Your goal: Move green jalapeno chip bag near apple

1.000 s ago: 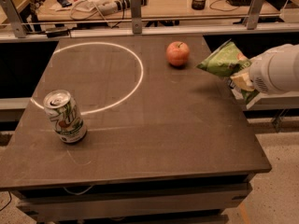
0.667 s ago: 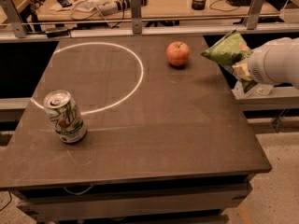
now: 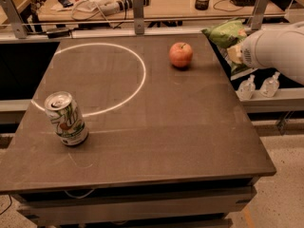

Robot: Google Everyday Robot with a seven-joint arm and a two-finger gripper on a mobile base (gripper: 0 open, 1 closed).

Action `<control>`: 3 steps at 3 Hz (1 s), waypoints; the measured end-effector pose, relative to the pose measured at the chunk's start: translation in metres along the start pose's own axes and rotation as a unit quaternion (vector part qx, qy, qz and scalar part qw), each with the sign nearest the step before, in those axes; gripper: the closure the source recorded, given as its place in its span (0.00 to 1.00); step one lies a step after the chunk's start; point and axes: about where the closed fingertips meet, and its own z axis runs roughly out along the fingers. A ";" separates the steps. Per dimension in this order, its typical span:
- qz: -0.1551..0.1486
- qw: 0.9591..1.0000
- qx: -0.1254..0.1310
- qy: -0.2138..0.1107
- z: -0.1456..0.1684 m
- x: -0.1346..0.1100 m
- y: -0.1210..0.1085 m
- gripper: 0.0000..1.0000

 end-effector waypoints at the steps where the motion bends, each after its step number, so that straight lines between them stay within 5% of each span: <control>1: 0.043 0.999 -0.027 -0.014 0.020 -0.013 0.015 1.00; 3: 0.090 0.994 -0.064 -0.022 0.055 -0.011 0.035 1.00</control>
Offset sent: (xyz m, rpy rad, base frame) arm 0.0511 0.0350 -0.0310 0.2493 0.0297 0.0305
